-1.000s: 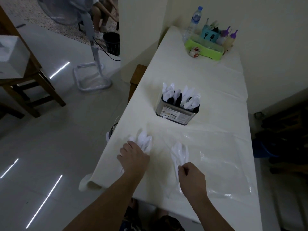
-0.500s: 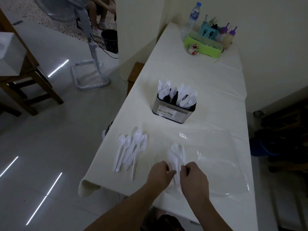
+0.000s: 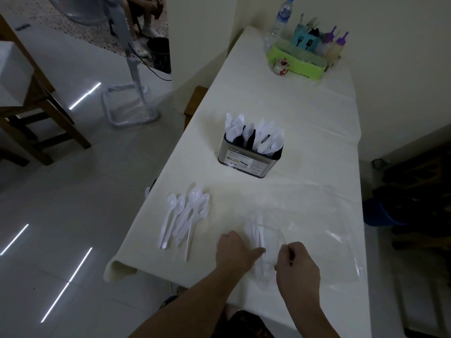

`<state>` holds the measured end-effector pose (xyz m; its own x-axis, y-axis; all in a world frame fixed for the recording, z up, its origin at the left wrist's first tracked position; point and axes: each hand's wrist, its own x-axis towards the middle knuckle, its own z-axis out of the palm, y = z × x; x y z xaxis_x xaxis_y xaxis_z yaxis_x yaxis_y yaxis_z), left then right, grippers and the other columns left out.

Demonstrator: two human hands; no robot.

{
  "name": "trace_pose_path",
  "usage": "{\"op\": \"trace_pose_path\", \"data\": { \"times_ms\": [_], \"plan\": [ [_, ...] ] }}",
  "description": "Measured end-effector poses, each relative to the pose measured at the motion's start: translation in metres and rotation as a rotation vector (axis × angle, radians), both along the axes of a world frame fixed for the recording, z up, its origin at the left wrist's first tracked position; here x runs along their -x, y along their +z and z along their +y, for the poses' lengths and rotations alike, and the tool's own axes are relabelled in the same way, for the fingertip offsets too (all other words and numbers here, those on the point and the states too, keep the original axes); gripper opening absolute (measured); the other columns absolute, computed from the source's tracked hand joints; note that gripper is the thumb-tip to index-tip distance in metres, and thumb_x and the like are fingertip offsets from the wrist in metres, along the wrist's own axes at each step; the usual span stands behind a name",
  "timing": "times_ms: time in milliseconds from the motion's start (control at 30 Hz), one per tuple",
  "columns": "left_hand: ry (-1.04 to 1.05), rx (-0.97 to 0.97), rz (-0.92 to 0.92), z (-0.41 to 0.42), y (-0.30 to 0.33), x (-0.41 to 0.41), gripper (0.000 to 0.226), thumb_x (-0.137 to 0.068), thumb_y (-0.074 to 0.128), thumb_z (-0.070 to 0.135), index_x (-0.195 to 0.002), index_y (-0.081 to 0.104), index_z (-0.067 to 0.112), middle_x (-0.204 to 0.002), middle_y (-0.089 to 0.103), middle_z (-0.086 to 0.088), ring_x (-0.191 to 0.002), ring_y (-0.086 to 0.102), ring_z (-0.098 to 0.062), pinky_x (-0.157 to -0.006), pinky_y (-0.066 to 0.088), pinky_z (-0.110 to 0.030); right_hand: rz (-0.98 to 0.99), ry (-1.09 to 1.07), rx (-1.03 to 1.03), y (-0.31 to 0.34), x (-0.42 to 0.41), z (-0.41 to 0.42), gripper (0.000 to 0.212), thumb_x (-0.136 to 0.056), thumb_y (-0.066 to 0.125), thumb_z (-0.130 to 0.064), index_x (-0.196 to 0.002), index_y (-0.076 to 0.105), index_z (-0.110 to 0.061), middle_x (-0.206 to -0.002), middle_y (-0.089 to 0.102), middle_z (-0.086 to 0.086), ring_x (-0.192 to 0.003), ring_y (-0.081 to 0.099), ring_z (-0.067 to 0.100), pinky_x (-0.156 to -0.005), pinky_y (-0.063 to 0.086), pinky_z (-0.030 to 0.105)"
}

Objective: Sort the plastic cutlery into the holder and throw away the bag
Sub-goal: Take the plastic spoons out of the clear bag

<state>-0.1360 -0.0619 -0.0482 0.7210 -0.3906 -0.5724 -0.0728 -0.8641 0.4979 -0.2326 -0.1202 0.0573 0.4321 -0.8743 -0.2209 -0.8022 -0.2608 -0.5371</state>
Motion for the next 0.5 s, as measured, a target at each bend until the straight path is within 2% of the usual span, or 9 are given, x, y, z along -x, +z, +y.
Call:
{"op": "trace_pose_path", "data": {
  "times_ms": [133,233,367,500],
  "plan": [
    [-0.017,-0.138,-0.072,-0.015,0.010,0.006,0.103,-0.056,0.060,0.087,-0.121,0.045,0.009,-0.124,0.052,-0.011,-0.118,0.050,-0.026,-0.097,0.043,-0.034,0.005,0.038,0.021,0.001,-0.001,-0.004,0.024,-0.095,0.047,-0.028,-0.072,0.048,-0.021,-0.064,0.061,0.000,-0.061,0.058,0.021,-0.061,0.050,0.039],
    [0.012,-0.212,-0.108,-0.021,0.015,0.010,0.093,-0.061,0.061,0.083,-0.116,0.044,0.010,-0.120,0.050,-0.010,-0.111,0.052,-0.025,-0.089,0.048,-0.035,0.017,0.059,0.018,0.000,-0.003,-0.007,0.025,-0.095,0.049,-0.028,-0.071,0.046,-0.024,-0.061,0.057,-0.003,-0.060,0.057,0.021,-0.059,0.048,0.037],
    [0.023,-0.251,-0.137,-0.028,0.020,0.017,0.075,-0.074,0.059,0.071,-0.115,0.043,0.011,-0.119,0.048,-0.010,-0.109,0.050,-0.026,-0.088,0.049,-0.036,0.036,0.095,0.009,-0.002,-0.001,-0.008,0.024,-0.096,0.049,-0.029,-0.073,0.048,-0.024,-0.061,0.056,-0.004,-0.058,0.056,0.017,-0.056,0.045,0.034],
    [0.046,-0.298,-0.164,-0.035,0.020,0.025,0.077,-0.069,0.058,0.077,-0.109,0.044,0.013,-0.112,0.047,-0.008,-0.102,0.049,-0.025,-0.082,0.048,-0.035,0.059,0.102,-0.016,-0.005,0.003,-0.011,0.024,-0.096,0.050,-0.028,-0.073,0.048,-0.022,-0.060,0.055,-0.003,-0.057,0.054,0.014,-0.053,0.041,0.031]
  ]
}}
